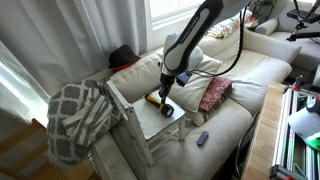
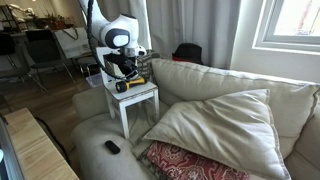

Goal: Press a button on the flashlight

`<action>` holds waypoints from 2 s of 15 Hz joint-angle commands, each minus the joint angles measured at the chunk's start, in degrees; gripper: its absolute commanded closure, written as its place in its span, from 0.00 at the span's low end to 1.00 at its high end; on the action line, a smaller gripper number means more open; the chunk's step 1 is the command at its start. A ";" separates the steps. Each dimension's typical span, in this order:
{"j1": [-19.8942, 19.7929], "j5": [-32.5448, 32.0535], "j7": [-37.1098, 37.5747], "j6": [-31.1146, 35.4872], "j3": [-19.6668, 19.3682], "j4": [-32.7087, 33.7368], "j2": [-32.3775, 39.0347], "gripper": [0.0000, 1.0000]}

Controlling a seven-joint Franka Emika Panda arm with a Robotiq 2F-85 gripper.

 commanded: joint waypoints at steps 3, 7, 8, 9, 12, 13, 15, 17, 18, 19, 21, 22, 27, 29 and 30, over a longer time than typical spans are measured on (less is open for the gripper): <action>4.07 -3.02 5.15 -1.90 -3.89 3.06 3.30 1.00; 5.70 -3.28 6.93 -3.60 -5.13 4.41 4.20 1.00; 6.05 -3.34 7.36 -3.95 -5.55 4.61 4.35 1.00; 6.43 -3.39 7.83 -4.52 -6.01 4.92 4.58 1.00; 7.12 -2.82 9.69 -4.13 -6.85 5.33 4.79 1.00; 7.50 -2.78 10.66 -4.03 -7.25 5.40 4.83 1.00; 7.36 -2.21 11.43 -2.50 -7.02 5.28 4.66 1.00; 6.94 -2.22 11.55 -2.18 -6.84 4.51 3.52 1.00; 6.68 -2.23 11.38 -2.27 -6.79 4.07 2.98 1.00; 6.46 -2.24 11.15 -2.48 -6.72 3.62 2.30 1.00; 6.61 -2.43 11.29 -2.36 -6.95 3.07 1.40 1.00; 6.68 -2.54 11.28 -2.02 -7.00 2.75 0.93 1.00; 6.04 -1.90 10.83 0.32 -5.65 1.67 0.32 1.00; 6.11 -2.04 11.05 1.05 -5.61 0.93 -0.40 1.00; 6.02 -2.08 10.99 1.02 -5.48 0.58 -0.77 1.00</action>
